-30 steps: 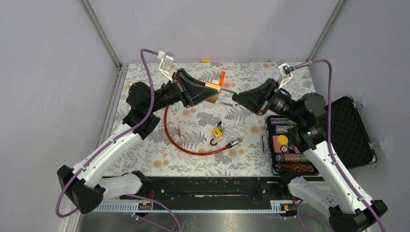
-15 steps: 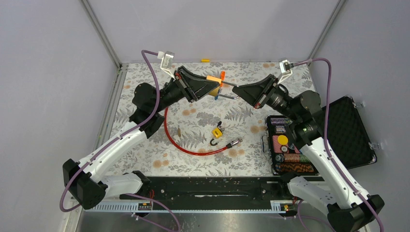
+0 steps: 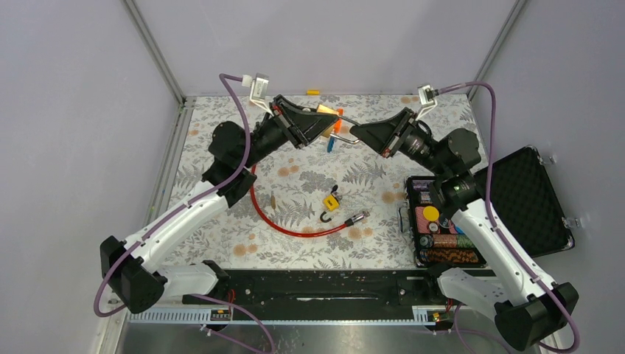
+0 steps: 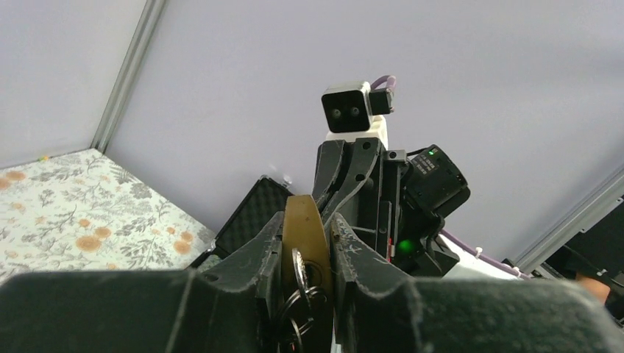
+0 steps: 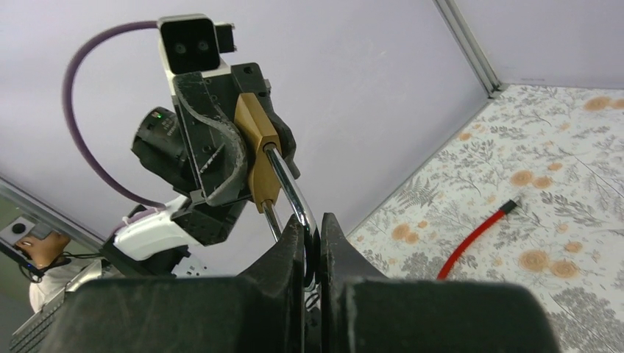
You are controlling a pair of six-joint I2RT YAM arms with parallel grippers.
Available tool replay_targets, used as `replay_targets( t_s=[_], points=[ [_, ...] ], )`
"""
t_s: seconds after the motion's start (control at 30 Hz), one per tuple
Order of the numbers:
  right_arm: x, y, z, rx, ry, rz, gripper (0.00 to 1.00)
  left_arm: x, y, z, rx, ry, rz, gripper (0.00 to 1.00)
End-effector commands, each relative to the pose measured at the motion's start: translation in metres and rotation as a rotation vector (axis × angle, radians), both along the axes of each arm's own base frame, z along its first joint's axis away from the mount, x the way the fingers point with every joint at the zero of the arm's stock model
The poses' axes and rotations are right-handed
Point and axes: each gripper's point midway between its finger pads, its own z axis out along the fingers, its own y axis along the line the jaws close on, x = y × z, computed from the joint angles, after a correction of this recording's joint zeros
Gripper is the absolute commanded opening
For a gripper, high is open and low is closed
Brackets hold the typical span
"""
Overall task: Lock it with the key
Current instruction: Lock the lock.
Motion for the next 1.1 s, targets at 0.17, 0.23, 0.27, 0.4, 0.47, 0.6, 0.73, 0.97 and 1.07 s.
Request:
replay_targets(
  t_s=[0.17,0.23,0.27,0.4,0.47,0.6,0.73,0.97,1.07],
  points=[
    [-0.025,0.010,-0.004,-0.124,0.016,0.054,0.00,-0.070,-0.022,-0.129,0.431,0.201,-0.382,0.00],
    [-0.014,0.000,-0.017,-0.186,0.039,-0.013,0.00,-0.060,-0.009,-0.118,0.418,0.180,-0.330,0.00],
    [-0.009,-0.006,-0.025,-0.216,0.051,-0.040,0.00,-0.057,-0.003,-0.114,0.416,0.169,-0.310,0.01],
    [0.007,-0.027,-0.047,-0.308,0.100,-0.114,0.00,-0.041,0.023,-0.102,0.405,0.149,-0.231,0.37],
    [0.010,-0.034,-0.050,-0.330,0.096,-0.117,0.00,-0.035,0.034,-0.097,0.396,0.142,-0.209,0.63],
    [0.009,-0.040,-0.050,-0.353,0.068,-0.102,0.00,-0.030,0.046,-0.089,0.413,0.089,-0.180,0.87],
    [-0.006,-0.036,-0.050,-0.407,0.017,-0.007,0.00,-0.023,0.051,-0.097,0.501,0.038,-0.144,0.95],
    [-0.033,-0.033,-0.076,-0.559,-0.083,0.202,0.00,-0.017,0.051,-0.125,0.650,-0.108,-0.201,0.96],
    [-0.050,-0.029,-0.081,-0.544,-0.128,0.316,0.00,-0.028,0.039,-0.127,0.631,-0.135,-0.325,0.94]
  ],
)
